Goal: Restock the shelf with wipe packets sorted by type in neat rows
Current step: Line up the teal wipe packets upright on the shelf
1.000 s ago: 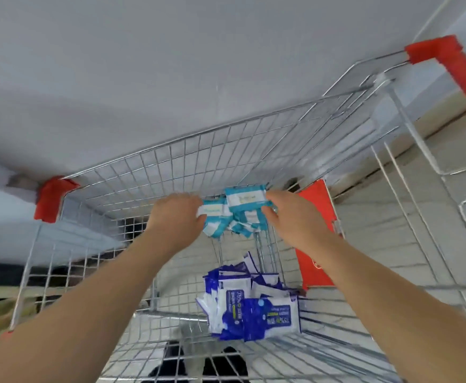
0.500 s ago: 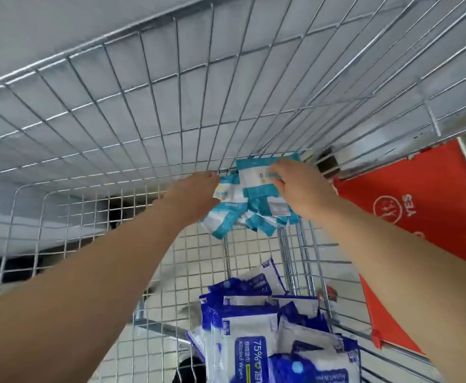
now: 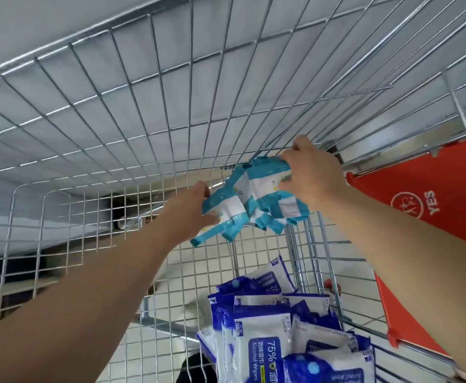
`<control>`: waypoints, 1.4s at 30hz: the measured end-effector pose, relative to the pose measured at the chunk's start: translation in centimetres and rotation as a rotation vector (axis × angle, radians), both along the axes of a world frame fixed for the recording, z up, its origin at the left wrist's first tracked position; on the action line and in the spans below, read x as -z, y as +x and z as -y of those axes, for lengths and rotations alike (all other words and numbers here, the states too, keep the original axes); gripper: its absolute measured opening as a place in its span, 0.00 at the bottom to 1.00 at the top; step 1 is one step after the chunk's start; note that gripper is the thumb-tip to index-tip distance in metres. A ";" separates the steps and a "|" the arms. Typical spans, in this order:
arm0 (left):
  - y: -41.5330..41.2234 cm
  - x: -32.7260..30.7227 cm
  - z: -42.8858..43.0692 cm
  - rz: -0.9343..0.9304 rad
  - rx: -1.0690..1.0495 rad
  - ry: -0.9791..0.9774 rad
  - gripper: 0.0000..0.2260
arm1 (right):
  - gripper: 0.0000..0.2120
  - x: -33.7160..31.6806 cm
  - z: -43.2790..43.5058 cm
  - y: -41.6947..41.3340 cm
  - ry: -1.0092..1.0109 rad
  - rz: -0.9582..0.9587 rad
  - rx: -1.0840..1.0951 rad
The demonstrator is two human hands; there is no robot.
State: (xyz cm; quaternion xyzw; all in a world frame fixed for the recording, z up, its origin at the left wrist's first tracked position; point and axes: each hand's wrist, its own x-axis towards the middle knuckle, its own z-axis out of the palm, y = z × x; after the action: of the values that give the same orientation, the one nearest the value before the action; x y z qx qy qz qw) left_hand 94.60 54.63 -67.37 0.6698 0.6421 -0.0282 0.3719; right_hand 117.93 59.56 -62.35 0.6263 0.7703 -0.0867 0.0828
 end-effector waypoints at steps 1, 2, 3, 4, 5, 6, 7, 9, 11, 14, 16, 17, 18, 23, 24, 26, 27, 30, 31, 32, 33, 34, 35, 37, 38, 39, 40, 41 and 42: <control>-0.2 -0.1 0.3 0.019 -0.022 -0.002 0.13 | 0.20 -0.3 -0.1 0.1 0.013 0.010 -0.006; -0.4 -0.4 0.6 0.059 -0.069 0.003 0.09 | 0.19 -0.6 -0.2 0.3 0.026 0.009 -0.015; -0.6 -0.8 0.8 0.123 -0.151 0.001 0.07 | 0.18 -0.9 -0.1 0.6 0.034 -0.004 -0.011; -0.8 -1.3 1.0 0.206 -0.252 -0.004 0.06 | 0.17 -1.2 0.0 0.8 0.025 -0.036 0.015; -0.9 -1.8 1.2 0.282 -0.353 -0.016 0.06 | 0.16 -1.5 0.3 0.8 -0.014 -0.096 0.070; -0.9 -2.2 1.4 0.347 -0.436 -0.028 0.06 | 0.15 -1.8 0.8 0.8 -0.076 -0.193 0.147; -0.8 -2.7 1.5 0.397 -0.495 -0.040 0.07 | 0.13 -2.0 1.2 0.6 -0.147 -0.315 0.229; -0.2 -3.3 1.7 0.485 -0.579 -0.073 0.07 | 0.08 -2.1 2.4 -0.3 -0.278 -0.539 0.366; 0.8 -3.6 1.9 0.581 -0.646 -0.126 0.08 | 0.09 -2.3 3.6 -1.3 -0.411 -0.699 0.464; 2.1 -4.1 2.2 0.754 -0.681 -0.220 0.10 | 0.11 -2.0 4.6 -2.7 -0.531 -0.785 0.490; 2.5 -4.0 2.3 0.745 -0.634 -0.214 0.12 | 0.11 -1.9 4.9 -3.4 -0.535 -0.784 0.459; 2.5 -3.8 2.4 0.722 -0.621 -0.203 0.13 | 0.11 -1.7 5.1 -3.7 -0.538 -0.789 0.449; 2.4 -3.5 2.5 0.701 -0.626 -0.194 0.13 | 0.11 -1.5 5.2 -3.8 -0.534 -0.798 0.446; 0.5 -2.6 3.2 0.614 -0.714 -0.160 0.08 | 0.14 -0.7 5.1 -1.7 -0.144 -0.535 0.464; 0.0 -2.5 3.1 0.605 -0.719 -0.169 0.08 | 0.14 -0.6 4.8 -1.1 -0.107 -0.492 0.475; -0.7 -2.2 3.0 0.579 -0.713 -0.186 0.09 | 0.15 -0.2 4.0 -0.3 -0.135 -0.419 0.425; -0.9 -2.1 2.9 0.562 -0.705 -0.186 0.10 | 0.15 0.2 3.6 0.1 -0.170 -0.381 0.379; -1.3 -1.4 2.3 0.527 -0.684 -0.201 0.10 | 0.19 1.4 2.1 0.8 -0.238 -0.341 0.318; -1.4 -1.1 2.1 0.511 -0.671 -0.208 0.11 | 0.21 1.8 1.6 1.0 -0.246 -0.339 0.312; -1.4 -0.9 1.9 0.490 -0.652 -0.216 0.11 | 0.23 2.1 1.2 1.1 -0.262 -0.330 0.297; -1.5 -0.7 1.8 0.473 -0.635 -0.226 0.12 | 0.25 2.4 0.9 1.1 -0.290 -0.318 0.278; -1.5 -0.5 1.7 0.463 -0.627 -0.239 0.13 | 0.27 2.6 0.6 1.0 -0.326 -0.306 0.267; -1.4 -0.4 1.6 0.457 -0.629 -0.253 0.13 | 0.29 2.6 0.4 1.0 -0.359 -0.283 0.263; -1.4 -0.4 1.6 0.455 -0.632 -0.273 0.13 | 0.29 2.7 0.1 1.0 -0.359 -0.200 0.254; -1.4 -0.4 1.6 0.458 -0.634 -0.280 0.13 | 0.28 2.6 0.0 1.0 -0.338 -0.169 0.241; -1.4 -0.5 1.7 0.464 -0.637 -0.286 0.14 | 0.26 2.5 0.0 1.0 -0.318 -0.164 0.223; -1.5 -0.6 1.8 0.470 -0.639 -0.290 0.14 | 0.22 2.4 0.1 1.0 -0.306 -0.179 0.201; -1.6 -0.7 1.8 0.469 -0.639 -0.289 0.14 | 0.20 2.3 0.2 1.0 -0.300 -0.201 0.188; -1.7 -0.8 1.9 0.463 -0.636 -0.284 0.14 | 0.19 2.1 0.2 1.0 -0.301 -0.223 0.197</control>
State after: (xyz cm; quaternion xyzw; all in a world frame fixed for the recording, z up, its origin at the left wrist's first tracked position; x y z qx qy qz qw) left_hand 92.94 52.69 -66.52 0.3687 0.7060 0.1511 0.5855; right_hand 118.98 59.32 -64.46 0.6657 0.6882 -0.2770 0.0808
